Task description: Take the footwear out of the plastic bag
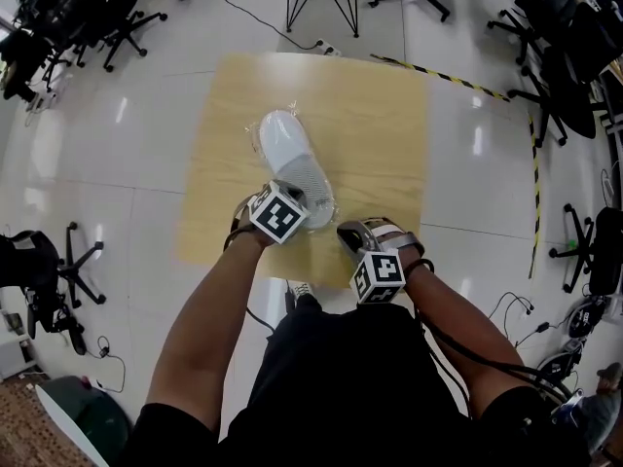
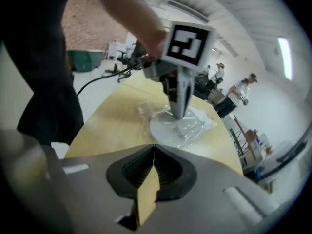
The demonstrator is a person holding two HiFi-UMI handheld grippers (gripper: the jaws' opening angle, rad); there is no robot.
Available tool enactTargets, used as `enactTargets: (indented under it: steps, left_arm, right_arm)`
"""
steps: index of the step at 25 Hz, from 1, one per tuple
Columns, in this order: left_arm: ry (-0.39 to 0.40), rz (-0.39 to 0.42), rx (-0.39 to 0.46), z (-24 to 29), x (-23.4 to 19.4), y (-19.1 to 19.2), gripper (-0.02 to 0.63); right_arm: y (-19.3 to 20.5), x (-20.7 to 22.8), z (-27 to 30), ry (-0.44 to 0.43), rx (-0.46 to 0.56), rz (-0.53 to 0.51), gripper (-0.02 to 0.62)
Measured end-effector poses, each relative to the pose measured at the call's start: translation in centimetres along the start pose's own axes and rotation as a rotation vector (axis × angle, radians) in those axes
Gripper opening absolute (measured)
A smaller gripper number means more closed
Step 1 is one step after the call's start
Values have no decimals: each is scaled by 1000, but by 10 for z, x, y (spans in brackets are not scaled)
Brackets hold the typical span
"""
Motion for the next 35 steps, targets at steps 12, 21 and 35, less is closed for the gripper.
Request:
enactTargets:
  steps: [12, 21, 35]
  left_arm:
    - [-62, -5, 53, 3, 1, 2, 6]
    - [-98, -4, 78, 2, 3, 1, 6]
    - [-158, -205, 118, -1, 7, 5, 6]
  right_arm:
    - [-22, 19, -20, -17, 28, 417, 39]
    - [17, -29, 12, -76, -175, 541, 3]
    - [-49, -62, 32, -167, -144, 443, 21]
Point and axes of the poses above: the fingertips, and each gripper's own axes: z forward along the fingers, x to its right, y out of its underside, the point moved 1 cm from there along -z, backward along the fingers, and after that the axes turned 8 degrees about y, right-handed, at the moved point
